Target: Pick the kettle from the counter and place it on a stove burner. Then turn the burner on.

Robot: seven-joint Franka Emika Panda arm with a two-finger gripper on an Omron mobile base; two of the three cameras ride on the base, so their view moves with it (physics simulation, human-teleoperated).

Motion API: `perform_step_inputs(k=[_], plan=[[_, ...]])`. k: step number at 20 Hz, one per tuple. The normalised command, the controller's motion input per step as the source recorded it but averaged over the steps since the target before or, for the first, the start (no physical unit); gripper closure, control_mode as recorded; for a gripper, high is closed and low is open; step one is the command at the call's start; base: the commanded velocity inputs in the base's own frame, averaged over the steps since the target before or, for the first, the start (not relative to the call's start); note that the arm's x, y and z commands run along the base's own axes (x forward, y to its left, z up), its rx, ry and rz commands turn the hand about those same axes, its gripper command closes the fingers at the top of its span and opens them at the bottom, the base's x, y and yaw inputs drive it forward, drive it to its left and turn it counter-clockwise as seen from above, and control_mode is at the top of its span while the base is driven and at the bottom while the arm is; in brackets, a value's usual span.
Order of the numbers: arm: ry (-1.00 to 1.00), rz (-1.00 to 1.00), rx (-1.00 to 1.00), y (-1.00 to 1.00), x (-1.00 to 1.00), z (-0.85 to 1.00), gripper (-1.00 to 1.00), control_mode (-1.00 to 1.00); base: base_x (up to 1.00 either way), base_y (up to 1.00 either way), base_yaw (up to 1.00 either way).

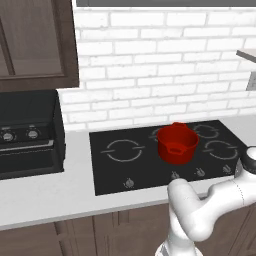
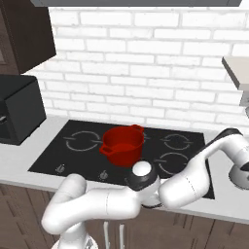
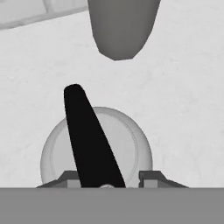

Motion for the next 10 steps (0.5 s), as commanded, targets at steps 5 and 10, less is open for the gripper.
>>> perform_step_inputs(k=[5,10], plan=[[-0.20,0.04,0.00,0.45,-0.10,0.06,1.00,-1.00,0.00,0.00,0.00],[-0.24,0.03,-0.03,1.00,-0.02,0.13,1.00,-1.00,0.00,0.00,0.00]])
